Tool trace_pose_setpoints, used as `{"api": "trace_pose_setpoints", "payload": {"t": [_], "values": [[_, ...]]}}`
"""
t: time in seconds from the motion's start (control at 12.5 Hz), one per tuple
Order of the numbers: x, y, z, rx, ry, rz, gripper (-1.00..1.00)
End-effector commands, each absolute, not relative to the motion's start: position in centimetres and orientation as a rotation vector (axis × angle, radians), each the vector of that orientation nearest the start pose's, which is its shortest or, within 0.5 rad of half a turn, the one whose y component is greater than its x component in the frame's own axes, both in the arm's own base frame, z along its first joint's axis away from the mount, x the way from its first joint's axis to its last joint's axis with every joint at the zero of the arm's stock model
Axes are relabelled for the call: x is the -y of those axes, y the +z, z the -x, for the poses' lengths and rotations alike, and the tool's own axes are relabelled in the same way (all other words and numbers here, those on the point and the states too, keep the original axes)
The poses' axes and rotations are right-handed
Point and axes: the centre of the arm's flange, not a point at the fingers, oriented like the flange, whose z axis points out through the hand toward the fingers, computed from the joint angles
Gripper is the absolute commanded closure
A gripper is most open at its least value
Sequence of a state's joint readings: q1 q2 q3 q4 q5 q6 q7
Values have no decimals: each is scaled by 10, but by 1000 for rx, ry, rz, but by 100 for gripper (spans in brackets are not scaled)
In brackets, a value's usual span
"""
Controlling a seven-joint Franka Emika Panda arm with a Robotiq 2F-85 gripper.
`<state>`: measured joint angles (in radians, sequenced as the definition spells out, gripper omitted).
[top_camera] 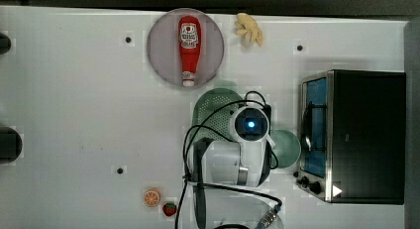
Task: Drag strainer left to right.
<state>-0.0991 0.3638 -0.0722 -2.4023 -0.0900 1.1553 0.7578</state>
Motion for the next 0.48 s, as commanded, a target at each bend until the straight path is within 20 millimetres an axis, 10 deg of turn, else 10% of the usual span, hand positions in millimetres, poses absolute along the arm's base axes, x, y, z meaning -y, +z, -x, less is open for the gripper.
{"api": "trace_pose_setpoints", "payload": {"t": [0.08,0.48], "values": [[86,158,-484,-2279,-8,2273,-100],[49,224,-501,-1797,-34,2625,-100]]}}
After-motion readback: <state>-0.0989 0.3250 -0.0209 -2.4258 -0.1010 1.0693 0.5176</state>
